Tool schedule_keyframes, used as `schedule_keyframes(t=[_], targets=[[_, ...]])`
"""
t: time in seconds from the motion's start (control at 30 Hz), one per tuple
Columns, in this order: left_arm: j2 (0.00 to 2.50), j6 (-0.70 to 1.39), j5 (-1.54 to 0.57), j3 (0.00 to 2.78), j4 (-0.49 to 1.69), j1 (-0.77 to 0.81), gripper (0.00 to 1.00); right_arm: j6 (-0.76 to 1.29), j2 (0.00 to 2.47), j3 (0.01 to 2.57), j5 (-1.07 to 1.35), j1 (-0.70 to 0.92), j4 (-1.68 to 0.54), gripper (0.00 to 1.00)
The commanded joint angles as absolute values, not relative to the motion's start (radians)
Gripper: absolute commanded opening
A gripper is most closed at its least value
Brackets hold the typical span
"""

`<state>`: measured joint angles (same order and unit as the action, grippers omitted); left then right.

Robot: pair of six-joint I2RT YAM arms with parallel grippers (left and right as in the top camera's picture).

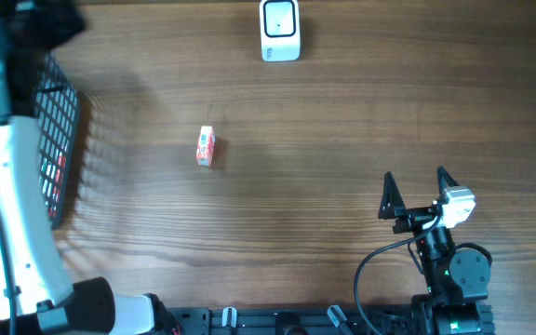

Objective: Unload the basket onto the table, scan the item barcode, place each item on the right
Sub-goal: 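Move the left gripper back into the grey basket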

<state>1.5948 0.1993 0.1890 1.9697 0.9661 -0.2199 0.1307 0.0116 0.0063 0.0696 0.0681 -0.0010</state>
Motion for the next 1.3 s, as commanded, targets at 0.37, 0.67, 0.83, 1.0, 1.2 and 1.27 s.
schedule_keyframes(t=[0.37,0.67,0.83,1.0,1.2,1.27], targets=[[1.896,-0.024,0.138,1.849,1.145,-0.638,1.00,0.131,0.007,0.005,0.060,0.063,0.002,1.00],[2.059,-0.023,0.230,1.795,1.099,-0.638,1.00,0.131,0.007,0.005,0.060,0.063,0.002,1.00],[2.121,-0.024,0.239,1.791,1.070,-0.643,1.00,0.131,0.007,0.005,0.060,0.063,0.002,1.00],[2.168,-0.023,0.241,1.791,1.056,-0.681,1.00,0.131,0.007,0.005,0.060,0.063,0.002,1.00],[2.208,-0.019,0.175,1.759,1.017,-0.725,1.00,0.131,0.007,0.005,0.060,0.063,0.002,1.00],[2.209,-0.019,0.173,1.713,0.971,-0.725,1.00,0.131,0.007,0.005,0.060,0.063,0.002,1.00]])
